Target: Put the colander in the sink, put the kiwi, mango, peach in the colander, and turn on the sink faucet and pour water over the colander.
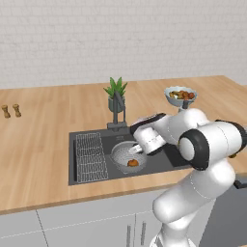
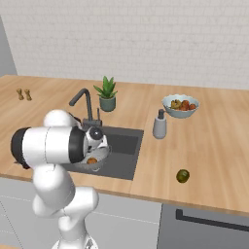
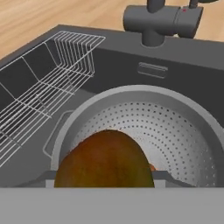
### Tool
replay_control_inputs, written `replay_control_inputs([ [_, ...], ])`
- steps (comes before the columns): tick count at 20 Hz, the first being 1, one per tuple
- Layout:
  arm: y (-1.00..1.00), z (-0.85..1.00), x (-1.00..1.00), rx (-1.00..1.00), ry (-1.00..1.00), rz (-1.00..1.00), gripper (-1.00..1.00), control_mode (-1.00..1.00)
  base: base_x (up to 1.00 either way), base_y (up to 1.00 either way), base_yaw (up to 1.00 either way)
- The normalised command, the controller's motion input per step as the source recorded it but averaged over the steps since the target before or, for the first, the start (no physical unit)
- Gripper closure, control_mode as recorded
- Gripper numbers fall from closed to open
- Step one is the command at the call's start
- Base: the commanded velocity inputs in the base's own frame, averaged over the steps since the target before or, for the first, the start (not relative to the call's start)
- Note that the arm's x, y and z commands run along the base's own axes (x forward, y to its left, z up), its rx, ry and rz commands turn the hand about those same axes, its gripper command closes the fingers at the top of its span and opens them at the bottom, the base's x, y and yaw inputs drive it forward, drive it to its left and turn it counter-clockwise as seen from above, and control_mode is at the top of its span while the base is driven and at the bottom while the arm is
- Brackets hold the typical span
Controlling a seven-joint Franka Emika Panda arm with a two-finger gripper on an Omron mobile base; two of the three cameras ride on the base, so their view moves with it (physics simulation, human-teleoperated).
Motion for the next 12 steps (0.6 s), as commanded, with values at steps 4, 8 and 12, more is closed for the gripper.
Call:
replay_control_inputs([
  [4,0.21,-0.47,0.12,0.00,0.00,0.07,1.00,-1.00,0.00,0.00,0.00],
  [8,0.15,-0.34,0.23,0.00,0.00,0.10,1.00,-1.00,0.00,0.00,0.00],
  [12,0.17,-0.22,0.20,0.00,0.00,0.11,1.00,-1.00,0.00,0.00,0.00],
])
